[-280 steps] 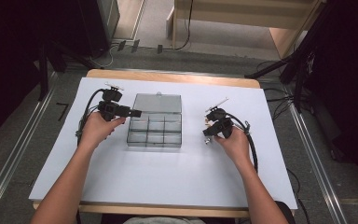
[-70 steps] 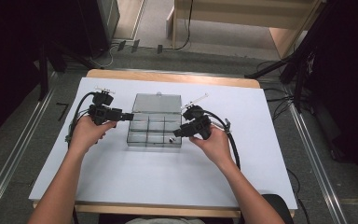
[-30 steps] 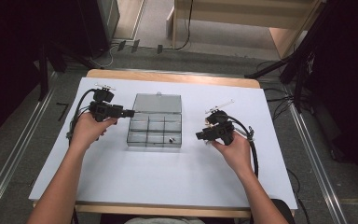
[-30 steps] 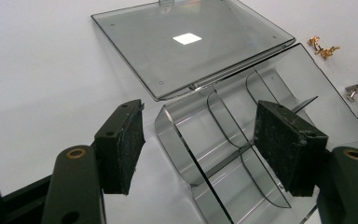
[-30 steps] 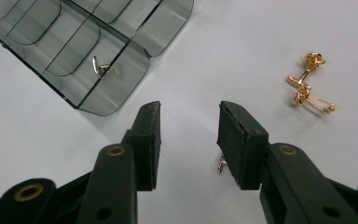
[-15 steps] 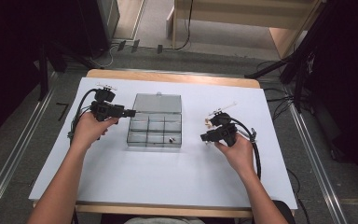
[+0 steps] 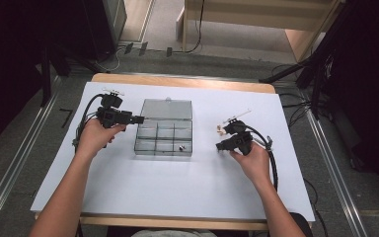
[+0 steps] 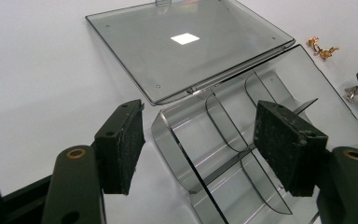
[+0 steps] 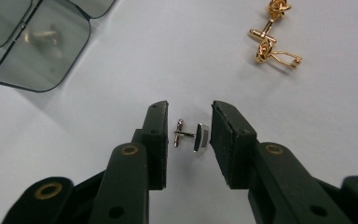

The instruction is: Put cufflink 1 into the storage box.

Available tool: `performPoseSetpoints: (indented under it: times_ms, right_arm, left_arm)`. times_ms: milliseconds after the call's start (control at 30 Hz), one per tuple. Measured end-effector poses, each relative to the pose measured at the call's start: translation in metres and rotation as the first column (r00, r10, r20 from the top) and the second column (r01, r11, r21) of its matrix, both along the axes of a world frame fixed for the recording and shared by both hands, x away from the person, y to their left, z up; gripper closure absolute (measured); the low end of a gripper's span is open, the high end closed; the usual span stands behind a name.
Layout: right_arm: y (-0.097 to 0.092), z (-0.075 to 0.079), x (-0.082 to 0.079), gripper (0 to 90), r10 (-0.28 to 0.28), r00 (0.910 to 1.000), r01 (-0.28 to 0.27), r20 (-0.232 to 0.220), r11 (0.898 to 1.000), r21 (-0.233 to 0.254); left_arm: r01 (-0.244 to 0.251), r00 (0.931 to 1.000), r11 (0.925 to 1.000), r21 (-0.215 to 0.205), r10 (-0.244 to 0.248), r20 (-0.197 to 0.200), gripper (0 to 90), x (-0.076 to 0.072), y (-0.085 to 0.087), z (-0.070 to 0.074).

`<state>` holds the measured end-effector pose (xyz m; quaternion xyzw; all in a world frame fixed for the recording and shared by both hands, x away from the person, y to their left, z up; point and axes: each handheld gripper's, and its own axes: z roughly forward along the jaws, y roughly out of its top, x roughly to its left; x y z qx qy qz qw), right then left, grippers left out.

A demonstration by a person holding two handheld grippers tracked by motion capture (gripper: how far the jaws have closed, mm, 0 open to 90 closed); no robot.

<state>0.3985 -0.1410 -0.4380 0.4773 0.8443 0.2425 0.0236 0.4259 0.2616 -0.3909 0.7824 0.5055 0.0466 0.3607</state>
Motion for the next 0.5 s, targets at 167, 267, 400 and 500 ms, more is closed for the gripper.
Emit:
performPoseSetpoints:
  times_ms: [167,267,400,500]
  right_arm:
    - [-0.0015,-0.0021,0.0015,72.3,-0.006,1.0000,0.005,-0.008,1.000,-0.011]
    - [-0.0013,-0.0039,0.0022,74.0,-0.008,0.9998,0.008,-0.017,1.000,-0.016]
    - [-0.0001,-0.0063,0.0030,75.7,-0.009,0.9996,0.008,-0.026,1.000,-0.027]
    - [0.0003,-0.0082,0.0039,77.4,-0.003,0.9995,0.002,-0.033,1.000,-0.030]
  left_arm:
    - [-0.001,1.0000,1.0000,0.001,0.001,0.001,34.3,0.0001,0.0001,0.0000]
    - [0.000,1.0000,1.0000,0.001,0.000,-0.001,34.3,0.0000,-0.0002,-0.0001]
    - [0.002,1.0000,1.0000,0.001,-0.002,0.000,34.3,0.0000,-0.0004,0.0000]
    - [0.001,1.0000,1.0000,0.001,-0.001,0.000,34.3,-0.0001,-0.0004,0.0000]
